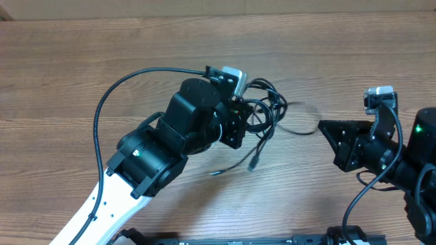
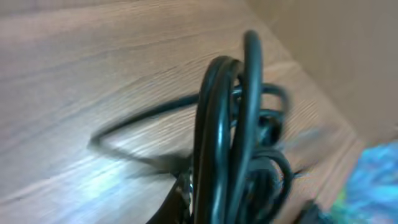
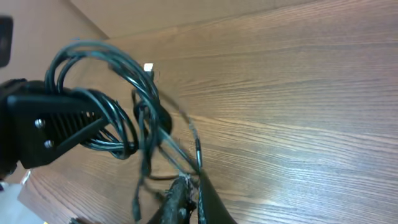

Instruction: Untangle cables

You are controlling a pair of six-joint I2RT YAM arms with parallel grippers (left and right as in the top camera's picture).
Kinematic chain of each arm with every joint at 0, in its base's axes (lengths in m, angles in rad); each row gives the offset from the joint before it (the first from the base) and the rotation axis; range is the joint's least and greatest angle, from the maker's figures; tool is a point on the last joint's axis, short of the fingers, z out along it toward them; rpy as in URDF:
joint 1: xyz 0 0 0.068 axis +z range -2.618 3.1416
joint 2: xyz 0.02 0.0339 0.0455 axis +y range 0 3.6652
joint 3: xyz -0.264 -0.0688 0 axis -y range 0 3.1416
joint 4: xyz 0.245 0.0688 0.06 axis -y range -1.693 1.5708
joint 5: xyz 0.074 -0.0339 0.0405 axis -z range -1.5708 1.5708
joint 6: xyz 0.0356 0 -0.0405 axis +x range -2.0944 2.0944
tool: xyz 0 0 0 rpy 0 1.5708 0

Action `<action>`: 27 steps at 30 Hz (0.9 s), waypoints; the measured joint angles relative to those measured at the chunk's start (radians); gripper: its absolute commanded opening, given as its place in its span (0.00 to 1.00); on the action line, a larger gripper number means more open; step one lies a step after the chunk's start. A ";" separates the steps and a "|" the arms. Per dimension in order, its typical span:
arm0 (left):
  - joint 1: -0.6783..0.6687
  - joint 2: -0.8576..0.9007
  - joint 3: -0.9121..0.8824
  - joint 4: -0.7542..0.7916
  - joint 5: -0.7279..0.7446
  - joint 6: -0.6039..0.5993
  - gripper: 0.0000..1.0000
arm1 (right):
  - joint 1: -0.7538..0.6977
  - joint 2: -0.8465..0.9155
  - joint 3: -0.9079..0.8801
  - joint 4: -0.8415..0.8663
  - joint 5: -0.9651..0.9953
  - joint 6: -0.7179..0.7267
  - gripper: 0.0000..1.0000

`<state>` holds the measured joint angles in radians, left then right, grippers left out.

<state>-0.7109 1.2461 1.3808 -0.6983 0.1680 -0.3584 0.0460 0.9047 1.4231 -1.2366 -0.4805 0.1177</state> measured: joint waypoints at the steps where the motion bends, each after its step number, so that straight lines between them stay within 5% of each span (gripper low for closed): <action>1: 0.000 0.000 0.000 -0.005 -0.002 0.024 0.04 | 0.000 -0.001 0.000 0.002 0.005 0.008 0.04; 7: 0.006 0.000 0.000 0.030 -0.016 0.074 0.04 | 0.000 -0.002 0.000 -0.025 0.068 0.048 0.05; 13: 0.006 0.000 0.000 0.091 0.029 0.107 0.04 | 0.000 -0.002 0.000 -0.103 0.055 -0.063 0.53; 17: 0.006 0.000 0.000 0.131 0.144 0.182 0.04 | 0.000 -0.002 0.000 -0.118 -0.045 -0.217 0.62; 23: 0.006 0.000 0.000 0.149 0.307 0.266 0.04 | 0.000 -0.002 0.000 -0.110 -0.138 -0.320 0.62; 24: 0.006 0.000 0.000 0.150 0.323 0.271 0.04 | 0.000 -0.002 0.000 -0.110 -0.146 -0.329 0.55; 25: 0.006 0.000 0.000 0.151 0.335 0.278 0.04 | 0.000 -0.002 0.000 -0.110 -0.148 -0.332 0.28; 27: 0.006 0.000 0.000 0.153 0.363 0.288 0.04 | 0.000 0.002 0.000 -0.110 -0.163 -0.347 0.04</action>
<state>-0.7048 1.2461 1.3808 -0.5449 0.5312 -0.0700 0.0456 0.9062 1.4227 -1.3464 -0.6437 -0.2295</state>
